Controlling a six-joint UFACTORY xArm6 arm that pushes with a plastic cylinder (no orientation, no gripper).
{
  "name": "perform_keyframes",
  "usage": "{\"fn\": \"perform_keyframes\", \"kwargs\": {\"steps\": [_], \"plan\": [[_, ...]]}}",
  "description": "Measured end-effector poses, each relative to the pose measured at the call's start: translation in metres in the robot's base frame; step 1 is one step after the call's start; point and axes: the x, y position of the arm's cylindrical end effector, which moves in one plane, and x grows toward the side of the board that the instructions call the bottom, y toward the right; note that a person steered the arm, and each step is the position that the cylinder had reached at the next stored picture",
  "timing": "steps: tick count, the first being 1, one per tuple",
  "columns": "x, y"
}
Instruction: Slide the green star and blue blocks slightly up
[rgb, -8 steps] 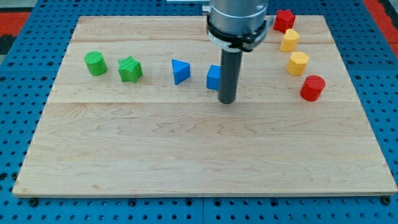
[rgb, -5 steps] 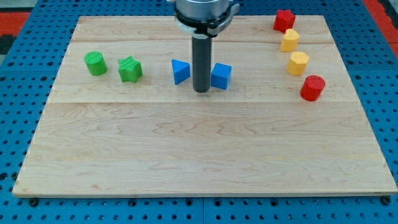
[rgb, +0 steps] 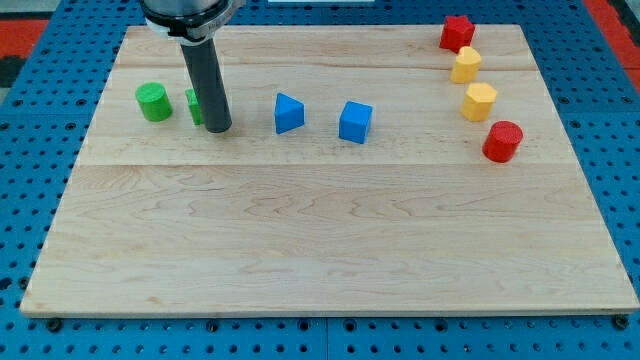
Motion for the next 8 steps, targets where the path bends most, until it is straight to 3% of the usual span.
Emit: {"fn": "perform_keyframes", "kwargs": {"steps": [1, 2, 3, 4, 5, 7, 8], "plan": [[0.024, 0.049], [0.013, 0.087], [-0.005, 0.088], [0.009, 0.100], [0.033, 0.163], [0.003, 0.180], [0.023, 0.209]]}}
